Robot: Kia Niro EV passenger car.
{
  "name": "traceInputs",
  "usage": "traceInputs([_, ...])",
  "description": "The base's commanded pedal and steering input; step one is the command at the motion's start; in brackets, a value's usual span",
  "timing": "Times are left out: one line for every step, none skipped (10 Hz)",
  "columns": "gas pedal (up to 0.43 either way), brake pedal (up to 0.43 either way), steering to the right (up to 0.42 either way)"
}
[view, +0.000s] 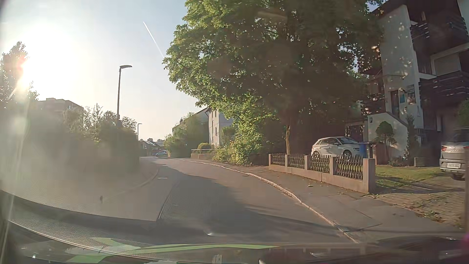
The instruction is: Follow the waypoints while adhering to traffic rules and regulations
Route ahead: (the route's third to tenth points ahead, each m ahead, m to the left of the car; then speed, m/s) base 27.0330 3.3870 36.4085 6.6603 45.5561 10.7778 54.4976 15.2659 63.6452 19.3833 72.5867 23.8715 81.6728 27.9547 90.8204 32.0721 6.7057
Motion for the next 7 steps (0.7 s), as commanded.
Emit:
traceInputs([0.028, 0.000, -0.056])
traceInputs([0.028, 0.000, -0.055])
traceInputs([0.028, 0.000, -0.055])
traceInputs([0.028, 0.000, -0.054])
traceInputs([0.028, 0.000, -0.048])
traceInputs([0.028, 0.000, -0.045])
traceInputs([0.028, 0.000, -0.044])
